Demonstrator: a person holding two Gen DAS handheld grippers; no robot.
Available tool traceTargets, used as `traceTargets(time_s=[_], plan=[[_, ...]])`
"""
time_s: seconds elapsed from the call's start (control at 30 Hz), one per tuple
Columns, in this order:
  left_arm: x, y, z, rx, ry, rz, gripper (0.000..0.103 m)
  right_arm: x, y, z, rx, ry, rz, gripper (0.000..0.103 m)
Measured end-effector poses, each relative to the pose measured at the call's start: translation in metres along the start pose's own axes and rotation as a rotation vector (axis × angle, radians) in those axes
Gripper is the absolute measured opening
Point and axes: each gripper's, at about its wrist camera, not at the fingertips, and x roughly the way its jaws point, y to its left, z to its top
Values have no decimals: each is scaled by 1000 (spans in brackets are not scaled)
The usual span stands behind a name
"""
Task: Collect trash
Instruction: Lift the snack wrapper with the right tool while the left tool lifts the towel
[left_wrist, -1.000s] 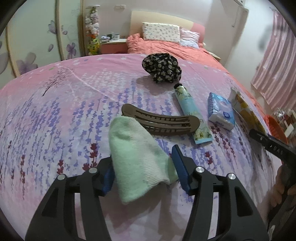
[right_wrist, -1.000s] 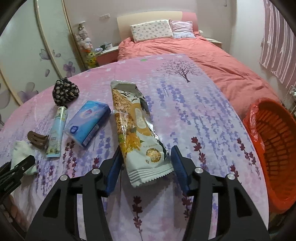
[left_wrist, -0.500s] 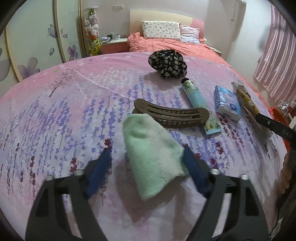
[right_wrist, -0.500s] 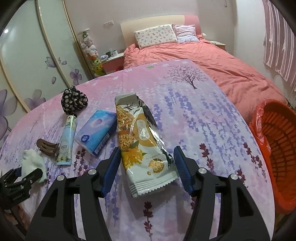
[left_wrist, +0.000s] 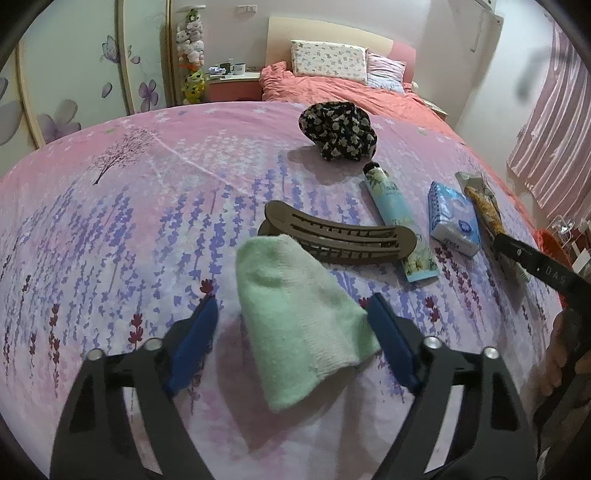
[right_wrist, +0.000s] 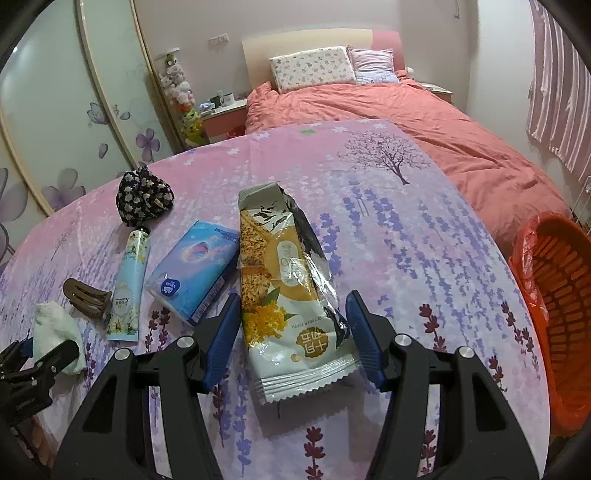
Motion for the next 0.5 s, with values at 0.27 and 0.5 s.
traceTargets(time_s=[0.27,0.5], plan=[[-7,-2,1,-11,-26,-32,22,-6,2,-4,-7,-3,32,43],[-5,-8,-2,-1,-25,-15,28,2,3,-5,-18,35,-12,55]])
